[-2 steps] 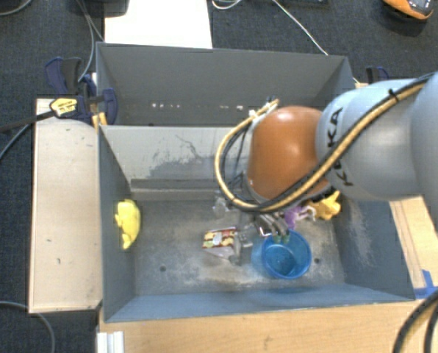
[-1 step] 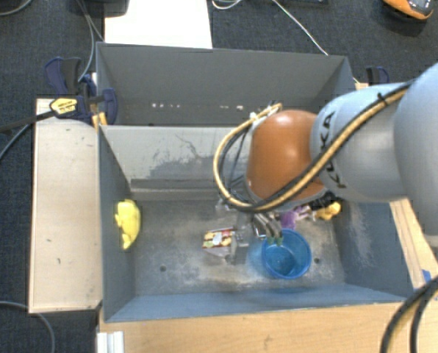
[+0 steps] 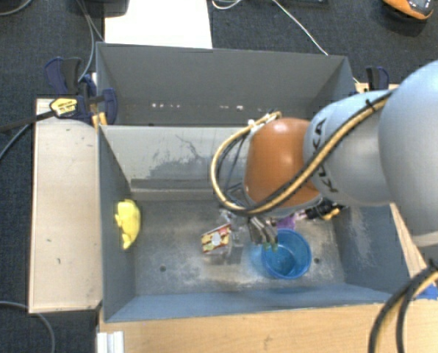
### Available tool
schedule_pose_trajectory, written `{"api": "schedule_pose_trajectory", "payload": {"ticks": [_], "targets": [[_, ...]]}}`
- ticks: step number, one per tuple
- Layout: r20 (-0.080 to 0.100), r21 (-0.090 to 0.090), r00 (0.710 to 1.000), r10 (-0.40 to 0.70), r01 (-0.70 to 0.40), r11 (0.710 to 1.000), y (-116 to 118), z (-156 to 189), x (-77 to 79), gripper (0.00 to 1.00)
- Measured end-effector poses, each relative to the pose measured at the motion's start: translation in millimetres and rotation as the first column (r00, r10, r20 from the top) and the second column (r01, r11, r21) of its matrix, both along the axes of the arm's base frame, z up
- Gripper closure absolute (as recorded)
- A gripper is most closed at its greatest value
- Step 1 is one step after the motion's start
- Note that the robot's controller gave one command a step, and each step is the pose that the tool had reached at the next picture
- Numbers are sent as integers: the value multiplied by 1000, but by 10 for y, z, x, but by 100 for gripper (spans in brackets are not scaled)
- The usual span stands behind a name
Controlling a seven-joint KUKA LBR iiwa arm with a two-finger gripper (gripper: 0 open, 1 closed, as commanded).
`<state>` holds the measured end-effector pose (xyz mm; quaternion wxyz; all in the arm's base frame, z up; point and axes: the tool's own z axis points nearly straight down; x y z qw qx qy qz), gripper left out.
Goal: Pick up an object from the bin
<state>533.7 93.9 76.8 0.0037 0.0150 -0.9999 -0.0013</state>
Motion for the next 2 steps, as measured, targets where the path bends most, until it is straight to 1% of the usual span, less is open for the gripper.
{"api": "schedule_pose_trajectory", "payload": {"ticks": [1, 2], "targets": [[0, 0, 1000, -1, 1, 1000, 0, 0, 0, 100], [9, 1, 1000, 22, -22, 1000, -18, 1621, 59, 100]]}}
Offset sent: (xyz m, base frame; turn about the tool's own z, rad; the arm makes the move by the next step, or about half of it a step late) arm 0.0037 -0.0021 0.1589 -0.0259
